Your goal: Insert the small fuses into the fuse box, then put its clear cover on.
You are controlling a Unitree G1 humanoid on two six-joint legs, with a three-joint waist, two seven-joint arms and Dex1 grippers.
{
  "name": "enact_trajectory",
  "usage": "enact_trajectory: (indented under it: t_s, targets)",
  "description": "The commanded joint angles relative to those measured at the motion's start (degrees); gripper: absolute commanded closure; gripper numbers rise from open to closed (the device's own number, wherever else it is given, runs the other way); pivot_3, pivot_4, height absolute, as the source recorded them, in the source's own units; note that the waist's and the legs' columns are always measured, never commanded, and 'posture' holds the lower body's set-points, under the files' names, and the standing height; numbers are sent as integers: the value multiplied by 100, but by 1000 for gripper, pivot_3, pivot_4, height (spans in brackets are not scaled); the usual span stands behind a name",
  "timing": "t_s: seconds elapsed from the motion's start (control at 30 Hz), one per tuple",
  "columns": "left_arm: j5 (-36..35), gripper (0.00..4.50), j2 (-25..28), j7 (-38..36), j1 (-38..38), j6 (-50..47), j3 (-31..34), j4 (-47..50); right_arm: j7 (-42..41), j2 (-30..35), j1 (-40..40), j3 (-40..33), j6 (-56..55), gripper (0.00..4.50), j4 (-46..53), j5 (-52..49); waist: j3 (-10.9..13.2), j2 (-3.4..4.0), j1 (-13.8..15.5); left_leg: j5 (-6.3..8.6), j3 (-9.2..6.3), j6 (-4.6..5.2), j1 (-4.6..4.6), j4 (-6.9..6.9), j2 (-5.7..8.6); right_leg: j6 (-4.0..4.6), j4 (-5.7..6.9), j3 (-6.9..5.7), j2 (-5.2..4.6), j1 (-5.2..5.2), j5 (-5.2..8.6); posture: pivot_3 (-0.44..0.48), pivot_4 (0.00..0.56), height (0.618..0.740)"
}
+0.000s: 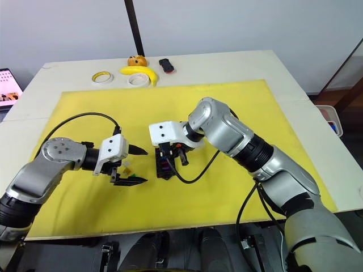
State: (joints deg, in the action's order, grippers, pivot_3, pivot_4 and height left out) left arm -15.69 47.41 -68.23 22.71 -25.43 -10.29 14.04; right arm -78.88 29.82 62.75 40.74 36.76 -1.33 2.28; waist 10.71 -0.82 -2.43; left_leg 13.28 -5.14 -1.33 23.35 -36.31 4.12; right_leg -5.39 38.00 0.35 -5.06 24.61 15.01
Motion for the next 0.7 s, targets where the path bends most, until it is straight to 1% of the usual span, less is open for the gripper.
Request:
enact_trajectory:
  t_s: [0.03, 0.33, 0.7]
  targets:
    - [5, 29, 14, 31, 34, 106, 67, 105, -28, 4, -118, 164, -29, 4500, -7, 209, 0, 0, -2, 0, 0, 0, -1, 0, 0, 0, 0, 0, 0, -1, 0, 0, 150, 740]
    - [34, 29, 10, 44, 4, 135, 62, 152, -130, -18, -67, 123, 70, 4500, 298, 275, -1, 0, -1, 0, 0, 0, -3, 0, 0, 0, 0, 0, 0, -3, 0, 0, 150, 740]
    - [65, 29, -78, 56, 75, 192, 28, 65, -193, -208, 60, 12, 848, 4500, 615, 66, -1, 0, -2, 0, 0, 0, -2, 0, 0, 0, 0, 0, 0, -3, 0, 0, 150, 740]
